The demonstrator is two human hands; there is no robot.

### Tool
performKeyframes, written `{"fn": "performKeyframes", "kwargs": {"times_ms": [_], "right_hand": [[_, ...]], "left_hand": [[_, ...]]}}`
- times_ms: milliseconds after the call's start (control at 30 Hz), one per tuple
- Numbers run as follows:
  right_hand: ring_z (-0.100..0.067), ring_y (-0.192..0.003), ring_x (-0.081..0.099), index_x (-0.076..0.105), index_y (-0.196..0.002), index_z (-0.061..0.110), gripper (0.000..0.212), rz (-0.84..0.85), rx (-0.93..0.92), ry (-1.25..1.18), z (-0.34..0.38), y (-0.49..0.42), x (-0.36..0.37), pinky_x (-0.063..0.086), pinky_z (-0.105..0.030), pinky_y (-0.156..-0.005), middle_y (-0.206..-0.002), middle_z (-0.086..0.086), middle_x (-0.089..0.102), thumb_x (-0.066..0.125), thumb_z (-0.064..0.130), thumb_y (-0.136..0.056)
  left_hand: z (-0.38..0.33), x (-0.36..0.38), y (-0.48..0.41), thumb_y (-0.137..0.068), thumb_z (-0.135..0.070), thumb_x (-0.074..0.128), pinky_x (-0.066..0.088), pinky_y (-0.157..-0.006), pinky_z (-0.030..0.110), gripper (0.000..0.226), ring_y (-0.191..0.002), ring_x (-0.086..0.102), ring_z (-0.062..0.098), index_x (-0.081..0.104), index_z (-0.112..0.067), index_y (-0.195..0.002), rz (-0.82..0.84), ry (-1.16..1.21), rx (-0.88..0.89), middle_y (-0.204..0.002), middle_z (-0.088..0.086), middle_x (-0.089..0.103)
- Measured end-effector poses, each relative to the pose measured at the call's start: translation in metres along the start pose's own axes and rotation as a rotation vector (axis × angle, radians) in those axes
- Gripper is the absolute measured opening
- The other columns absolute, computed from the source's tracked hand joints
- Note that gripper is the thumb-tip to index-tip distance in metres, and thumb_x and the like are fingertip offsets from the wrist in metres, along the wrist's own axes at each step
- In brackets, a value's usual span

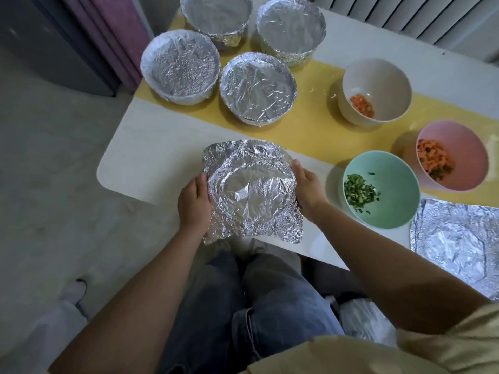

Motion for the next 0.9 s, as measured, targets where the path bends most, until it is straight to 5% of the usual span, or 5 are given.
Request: {"fn": "performKeyframes", "kwargs": {"times_ms": [167, 300, 533, 733, 900], "right_hand": [[-0.017, -0.112, 0.051, 0.037, -0.145, 0.000, 0.061, 0.047, 0.070, -0.022, -0.002, -0.003, 0.001, 0.036, -0.025, -0.089, -0.136, -0.009, 0.052, 0.036, 0.044, -0.103], [-0.001, -0.051, 0.046, 0.038, -0.146, 0.005, 0.063, 0.020, 0.113, -0.001, -0.008, -0.006, 0.004, 0.039, -0.017, -0.053, -0.079, -0.002, 0.057, 0.038, 0.049, -0.101], [-0.038, -0.126, 0.048, 0.050, -0.136, 0.000, 0.051, 0.007, 0.034, -0.037, 0.003, -0.005, 0.000, 0.041, -0.041, -0.099, -0.139, -0.024, 0.049, 0.038, 0.038, -0.104], [-0.033, -0.072, 0.061, 0.054, -0.118, -0.015, 0.058, 0.002, 0.000, 0.070, 0.015, -0.011, -0.001, 0.045, -0.029, -0.060, -0.076, -0.025, 0.062, 0.039, 0.039, -0.104], [-0.037, -0.093, 0.062, 0.055, -0.117, -0.012, 0.057, -0.006, -0.005, 0.132, 0.011, -0.015, 0.000, 0.050, -0.047, -0.085, -0.111, -0.034, 0.060, 0.040, 0.041, -0.103]], "left_hand": [[0.009, 0.007, -0.002, -0.106, -0.028, 0.036, 0.036, -0.062, 0.032, 0.043, -0.051, 0.045, 0.012, 0.053, -0.007, -0.074, 0.026, 0.076, -0.039, -0.054, 0.001, 0.044], [0.005, 0.008, 0.000, -0.106, -0.028, 0.035, 0.038, -0.067, 0.031, 0.037, -0.065, 0.051, 0.018, 0.059, -0.016, -0.080, 0.022, 0.109, -0.055, -0.069, 0.009, 0.056], [0.009, 0.004, -0.001, -0.103, -0.039, 0.037, 0.041, -0.051, 0.042, 0.049, -0.040, 0.042, 0.024, 0.041, -0.016, -0.060, 0.029, 0.129, -0.098, -0.049, 0.010, 0.045], [0.001, -0.004, -0.006, -0.100, -0.040, 0.040, 0.035, -0.048, 0.033, 0.048, -0.039, 0.040, 0.022, 0.043, -0.021, -0.056, -0.033, 0.175, -0.110, -0.049, 0.005, 0.044], [0.003, -0.005, -0.004, -0.102, -0.034, 0.042, 0.040, -0.048, 0.034, 0.037, -0.038, 0.045, 0.020, 0.044, -0.023, -0.066, 0.001, 0.130, -0.105, -0.054, 0.005, 0.048]]}}
Point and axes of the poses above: each hand's wrist, its own y-axis away from the middle knuckle, its own x-axis out of the palm, z = x × y, the point moved 1 cm from there along -y, towards the middle knuckle
